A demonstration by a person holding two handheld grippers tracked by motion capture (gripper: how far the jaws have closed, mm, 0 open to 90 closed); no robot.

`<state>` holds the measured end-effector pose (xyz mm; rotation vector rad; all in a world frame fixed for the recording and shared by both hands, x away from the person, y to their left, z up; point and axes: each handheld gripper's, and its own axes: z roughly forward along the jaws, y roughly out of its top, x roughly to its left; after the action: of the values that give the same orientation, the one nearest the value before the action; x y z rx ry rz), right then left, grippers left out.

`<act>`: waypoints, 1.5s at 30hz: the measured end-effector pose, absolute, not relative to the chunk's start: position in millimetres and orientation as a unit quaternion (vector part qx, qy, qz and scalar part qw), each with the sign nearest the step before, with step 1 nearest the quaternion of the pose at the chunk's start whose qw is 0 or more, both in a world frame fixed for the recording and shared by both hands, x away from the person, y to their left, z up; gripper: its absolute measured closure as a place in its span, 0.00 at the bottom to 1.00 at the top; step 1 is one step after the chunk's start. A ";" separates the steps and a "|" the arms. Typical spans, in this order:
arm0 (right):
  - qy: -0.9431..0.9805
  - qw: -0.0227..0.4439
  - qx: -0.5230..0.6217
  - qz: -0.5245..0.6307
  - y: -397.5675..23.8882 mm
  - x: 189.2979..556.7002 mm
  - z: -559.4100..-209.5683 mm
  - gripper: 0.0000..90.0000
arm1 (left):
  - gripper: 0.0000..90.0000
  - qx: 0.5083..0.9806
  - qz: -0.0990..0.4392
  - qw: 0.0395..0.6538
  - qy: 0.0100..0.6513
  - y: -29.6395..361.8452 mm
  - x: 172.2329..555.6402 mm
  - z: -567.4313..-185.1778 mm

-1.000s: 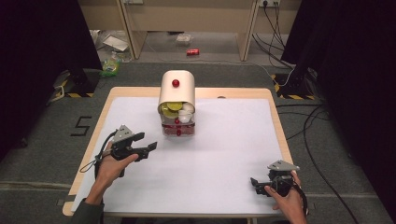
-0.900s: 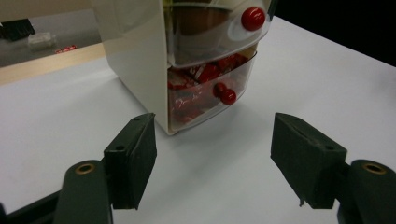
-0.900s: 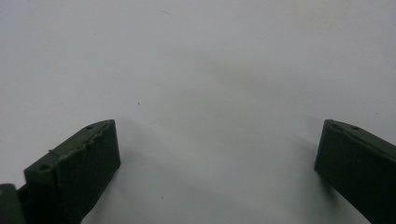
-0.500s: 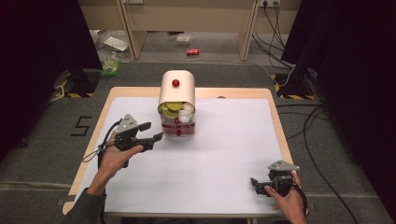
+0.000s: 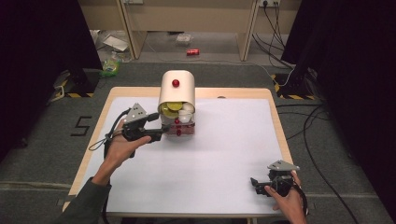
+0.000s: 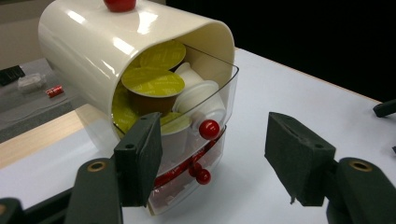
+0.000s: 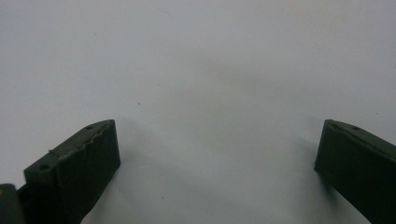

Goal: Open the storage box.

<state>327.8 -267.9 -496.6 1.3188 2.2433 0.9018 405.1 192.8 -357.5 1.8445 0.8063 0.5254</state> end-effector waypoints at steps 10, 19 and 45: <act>0.799 0.193 0.470 0.322 -267.9 327.8 -496.8 0.00 | 0.42 0.769 0.223 0.496 0.337 180.8 423.0 -360.5; 0.799 0.193 0.470 0.322 -267.8 327.8 -496.8 0.00 | 0.42 0.775 0.221 0.484 0.341 174.5 434.7 -367.0; 0.799 0.193 0.470 0.322 -267.8 327.7 -496.8 0.00 | 0.43 0.785 0.226 0.473 0.332 172.1 427.0 -364.1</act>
<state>327.7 -267.8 -496.8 1.3193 2.2419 0.9031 427.0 172.1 -364.1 1.9203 0.8121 0.5534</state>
